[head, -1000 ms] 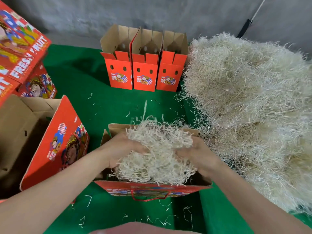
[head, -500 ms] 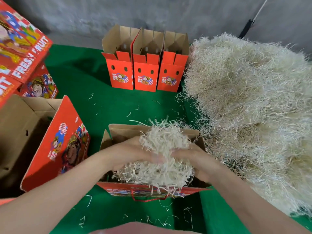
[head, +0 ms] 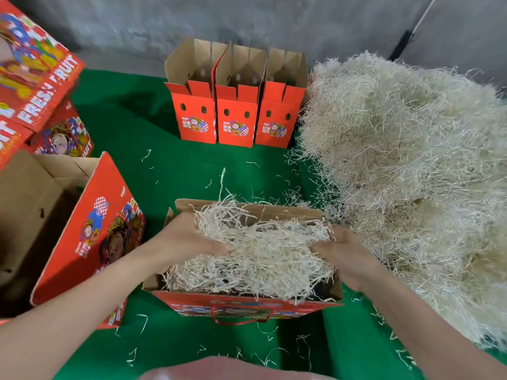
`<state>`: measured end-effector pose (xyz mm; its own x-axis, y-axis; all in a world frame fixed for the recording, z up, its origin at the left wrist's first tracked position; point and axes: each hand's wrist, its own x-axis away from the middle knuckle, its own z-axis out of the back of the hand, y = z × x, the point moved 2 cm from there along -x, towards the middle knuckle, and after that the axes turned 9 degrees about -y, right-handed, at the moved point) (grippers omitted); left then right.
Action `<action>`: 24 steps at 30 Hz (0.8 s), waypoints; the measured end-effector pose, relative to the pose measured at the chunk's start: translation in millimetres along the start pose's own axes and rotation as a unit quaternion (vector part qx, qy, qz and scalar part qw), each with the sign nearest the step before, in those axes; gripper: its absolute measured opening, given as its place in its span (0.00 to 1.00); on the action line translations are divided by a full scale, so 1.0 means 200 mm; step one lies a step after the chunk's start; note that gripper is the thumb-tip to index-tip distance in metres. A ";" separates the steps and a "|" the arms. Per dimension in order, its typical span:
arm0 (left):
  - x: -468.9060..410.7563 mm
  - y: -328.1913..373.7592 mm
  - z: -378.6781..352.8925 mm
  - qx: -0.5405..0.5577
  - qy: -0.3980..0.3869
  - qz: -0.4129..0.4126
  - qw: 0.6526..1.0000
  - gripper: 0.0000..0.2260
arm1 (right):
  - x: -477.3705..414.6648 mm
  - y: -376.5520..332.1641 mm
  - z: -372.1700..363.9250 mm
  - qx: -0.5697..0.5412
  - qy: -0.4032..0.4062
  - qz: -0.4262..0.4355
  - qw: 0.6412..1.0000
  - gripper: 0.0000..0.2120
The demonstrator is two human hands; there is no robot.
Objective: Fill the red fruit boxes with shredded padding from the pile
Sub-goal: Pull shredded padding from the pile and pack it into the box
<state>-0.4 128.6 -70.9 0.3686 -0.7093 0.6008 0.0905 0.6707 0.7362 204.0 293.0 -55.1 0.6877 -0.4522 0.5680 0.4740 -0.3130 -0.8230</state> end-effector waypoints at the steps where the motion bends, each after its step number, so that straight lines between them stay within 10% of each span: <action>1: -0.01 -0.01 0.01 0.002 0.004 -0.002 1.000 0.47 | -0.01 0.00 0.01 -0.025 0.012 0.001 1.000 0.38; 5: 0.00 0.05 -0.02 0.103 -0.076 0.004 0.992 0.44 | -0.03 -0.02 -0.04 -0.081 -0.036 0.003 0.996 0.38; 9: 0.02 0.07 -0.01 0.325 -0.188 -0.020 0.927 0.07 | -0.01 -0.02 -0.09 -0.019 -0.112 -0.025 0.993 0.55; 14: 0.02 0.05 -0.06 0.225 -0.162 -0.097 0.956 0.24 | -0.04 -0.06 -0.16 0.024 -0.143 -0.027 0.989 0.62; 19: 0.00 0.07 -0.07 0.008 -0.068 -0.114 0.991 0.22 | -0.07 -0.05 -0.25 0.095 -0.097 -0.018 0.991 0.19; 24: 0.02 -0.04 0.17 0.225 -0.009 -0.066 0.972 0.09 | -0.03 -0.04 -0.02 0.082 0.035 -0.032 0.995 0.47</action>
<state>-30.5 113.5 -64.3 0.3651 -0.7890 0.4942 -0.2789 0.4137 0.8666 193.6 294.7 -52.7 0.6154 -0.4943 0.6140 0.6037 -0.2053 -0.7703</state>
